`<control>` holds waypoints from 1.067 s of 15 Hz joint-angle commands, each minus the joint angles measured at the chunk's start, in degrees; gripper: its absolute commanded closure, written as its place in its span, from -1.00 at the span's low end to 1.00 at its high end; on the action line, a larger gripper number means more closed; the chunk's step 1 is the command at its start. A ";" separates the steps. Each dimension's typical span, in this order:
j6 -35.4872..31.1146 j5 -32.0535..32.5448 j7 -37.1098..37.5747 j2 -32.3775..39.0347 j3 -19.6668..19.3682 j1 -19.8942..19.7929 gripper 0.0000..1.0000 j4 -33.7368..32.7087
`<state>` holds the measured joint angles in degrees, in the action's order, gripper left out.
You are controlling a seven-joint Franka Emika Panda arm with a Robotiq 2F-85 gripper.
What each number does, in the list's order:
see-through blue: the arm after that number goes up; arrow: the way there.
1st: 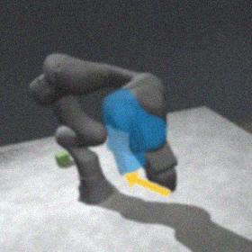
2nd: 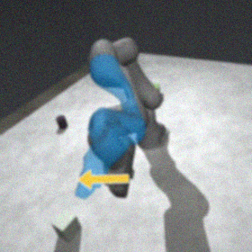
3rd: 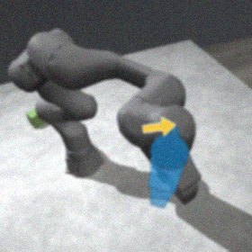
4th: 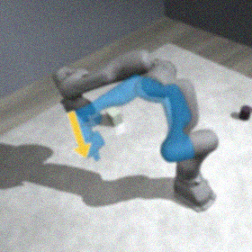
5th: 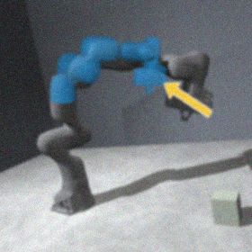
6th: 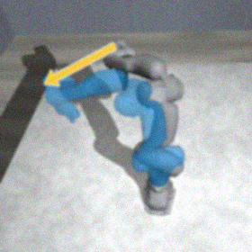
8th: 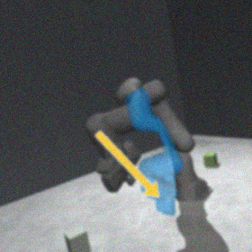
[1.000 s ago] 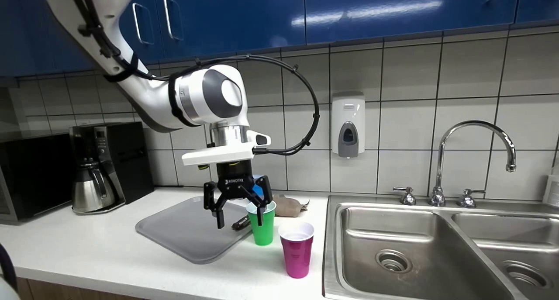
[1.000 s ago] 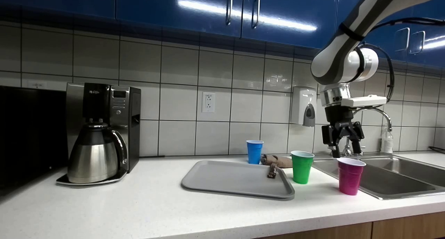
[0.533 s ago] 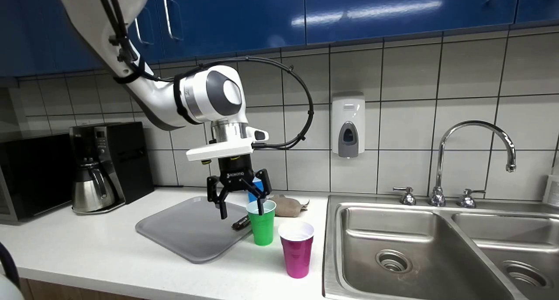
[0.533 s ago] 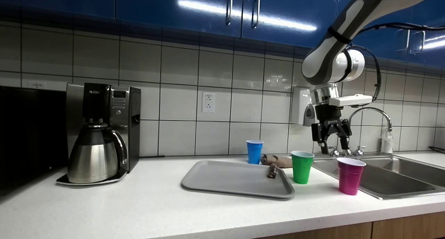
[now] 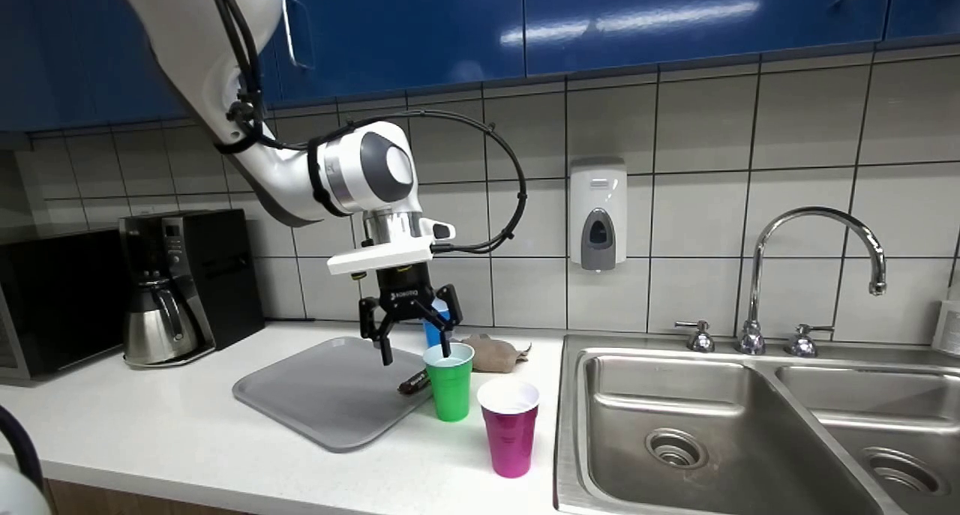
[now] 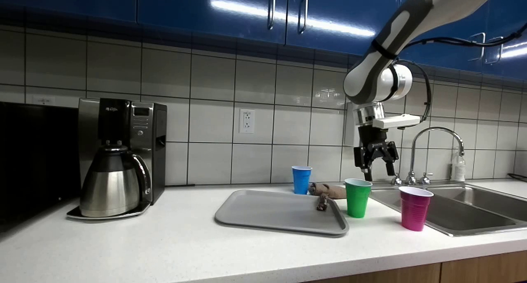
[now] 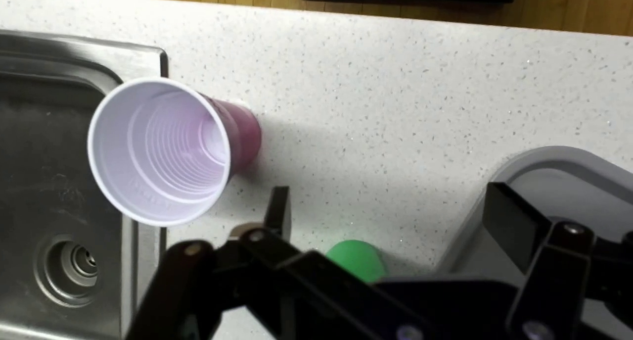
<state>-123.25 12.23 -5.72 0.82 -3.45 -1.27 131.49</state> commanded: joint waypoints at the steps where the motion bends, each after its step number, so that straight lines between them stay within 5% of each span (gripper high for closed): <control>1: -0.32 -0.61 1.40 4.14 1.14 0.39 -1.00 -4.43; 16: -3.33 -4.18 -2.09 14.85 2.07 0.48 -1.00 -13.62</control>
<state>-125.92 8.98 -5.90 13.70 -2.09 -0.07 120.20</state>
